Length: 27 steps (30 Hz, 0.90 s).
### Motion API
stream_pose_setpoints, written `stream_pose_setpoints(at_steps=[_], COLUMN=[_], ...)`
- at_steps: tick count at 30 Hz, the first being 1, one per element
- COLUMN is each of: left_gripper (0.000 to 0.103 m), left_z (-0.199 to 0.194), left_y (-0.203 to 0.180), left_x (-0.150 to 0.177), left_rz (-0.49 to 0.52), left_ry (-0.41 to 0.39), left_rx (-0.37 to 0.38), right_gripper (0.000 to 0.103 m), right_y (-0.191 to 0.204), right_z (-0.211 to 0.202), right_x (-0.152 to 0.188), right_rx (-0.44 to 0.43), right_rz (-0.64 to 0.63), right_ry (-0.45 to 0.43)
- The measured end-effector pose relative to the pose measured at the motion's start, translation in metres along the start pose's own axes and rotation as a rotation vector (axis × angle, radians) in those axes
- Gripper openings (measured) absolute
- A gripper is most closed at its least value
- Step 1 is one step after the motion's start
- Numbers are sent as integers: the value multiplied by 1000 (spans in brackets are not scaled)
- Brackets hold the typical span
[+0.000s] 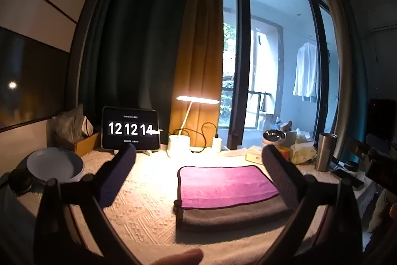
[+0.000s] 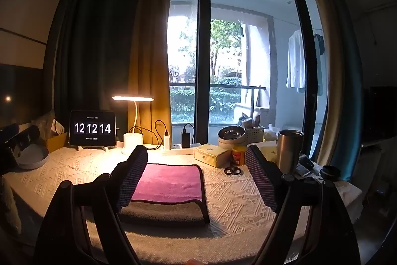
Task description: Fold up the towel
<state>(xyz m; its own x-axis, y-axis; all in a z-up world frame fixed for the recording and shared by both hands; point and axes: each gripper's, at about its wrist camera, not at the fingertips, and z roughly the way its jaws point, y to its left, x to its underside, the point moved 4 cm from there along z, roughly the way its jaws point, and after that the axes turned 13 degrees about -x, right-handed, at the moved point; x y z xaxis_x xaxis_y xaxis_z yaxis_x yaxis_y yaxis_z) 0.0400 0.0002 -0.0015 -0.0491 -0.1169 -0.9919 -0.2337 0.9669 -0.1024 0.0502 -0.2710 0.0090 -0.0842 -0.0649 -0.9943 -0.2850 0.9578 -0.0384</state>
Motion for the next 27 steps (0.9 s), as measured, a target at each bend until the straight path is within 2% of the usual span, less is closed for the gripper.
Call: stream_pose_setpoints(at_steps=[5,11,27], left_gripper=[102,102,102], left_z=[-2,1,2], left_y=[5,-2,1], left_x=[4,2,2], left_rz=[-31,3,-1], left_ry=[-10,3,5], left_rx=[-18,3,6], right_gripper=[84,84,84], right_y=[0,1,1], right_z=[0,0,1], right_x=[0,0,-1], right_rx=[2,-2,-2], right_rz=[2,2,2], right_ry=[12,9,10])
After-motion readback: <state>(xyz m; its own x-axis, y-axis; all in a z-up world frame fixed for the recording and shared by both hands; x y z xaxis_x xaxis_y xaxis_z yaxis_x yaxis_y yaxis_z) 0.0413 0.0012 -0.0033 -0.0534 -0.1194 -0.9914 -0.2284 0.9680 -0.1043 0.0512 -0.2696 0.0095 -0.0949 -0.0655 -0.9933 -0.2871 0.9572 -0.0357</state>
